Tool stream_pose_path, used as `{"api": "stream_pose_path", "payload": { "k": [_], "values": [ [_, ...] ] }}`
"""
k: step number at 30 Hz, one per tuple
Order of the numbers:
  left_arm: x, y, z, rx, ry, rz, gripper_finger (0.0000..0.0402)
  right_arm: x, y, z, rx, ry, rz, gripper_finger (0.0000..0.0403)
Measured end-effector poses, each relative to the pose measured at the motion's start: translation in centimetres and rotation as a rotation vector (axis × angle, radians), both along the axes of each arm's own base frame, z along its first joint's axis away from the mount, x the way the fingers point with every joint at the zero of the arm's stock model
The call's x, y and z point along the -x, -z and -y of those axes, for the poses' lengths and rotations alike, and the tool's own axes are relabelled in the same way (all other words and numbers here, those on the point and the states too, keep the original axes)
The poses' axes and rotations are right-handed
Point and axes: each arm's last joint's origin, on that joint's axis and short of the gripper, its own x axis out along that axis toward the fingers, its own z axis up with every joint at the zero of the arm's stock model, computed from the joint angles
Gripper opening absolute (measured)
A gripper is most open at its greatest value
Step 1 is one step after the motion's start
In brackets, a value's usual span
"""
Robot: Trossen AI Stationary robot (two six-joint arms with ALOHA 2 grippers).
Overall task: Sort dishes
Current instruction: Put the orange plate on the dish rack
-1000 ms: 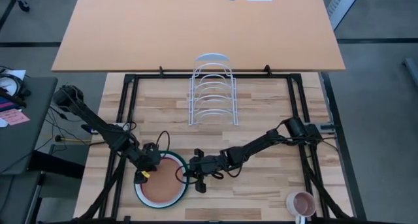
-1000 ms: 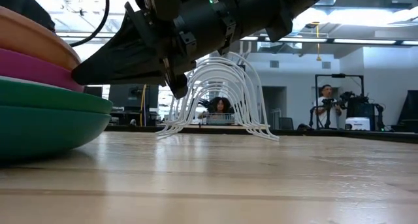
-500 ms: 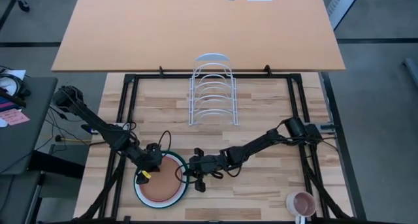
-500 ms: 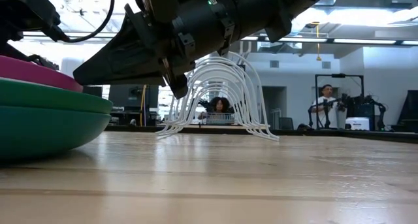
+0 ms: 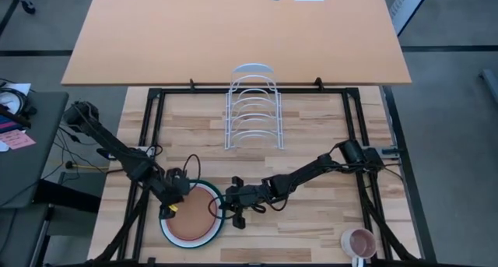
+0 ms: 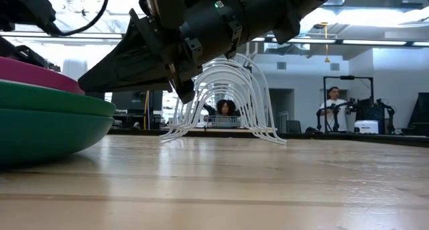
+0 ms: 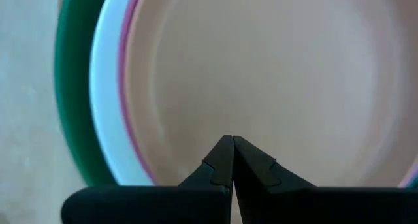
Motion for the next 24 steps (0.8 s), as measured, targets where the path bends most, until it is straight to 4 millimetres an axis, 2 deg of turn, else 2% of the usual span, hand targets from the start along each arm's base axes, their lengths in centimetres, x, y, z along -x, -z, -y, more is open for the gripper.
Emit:
{"api": "stream_pose_path", "payload": {
  "k": [11, 24],
  "values": [
    [0.6, 2.4, -0.4, 0.04, -0.046, -0.018, 0.0, -0.4, -0.9, -0.2, -0.037, -0.001, 0.093, 0.0],
    [0.3, 2.5, -0.2, 0.059, -0.059, 0.023, 0.0, -0.2, -0.5, -0.2, -0.028, -0.003, 0.052, 0.0]
  ]
}}
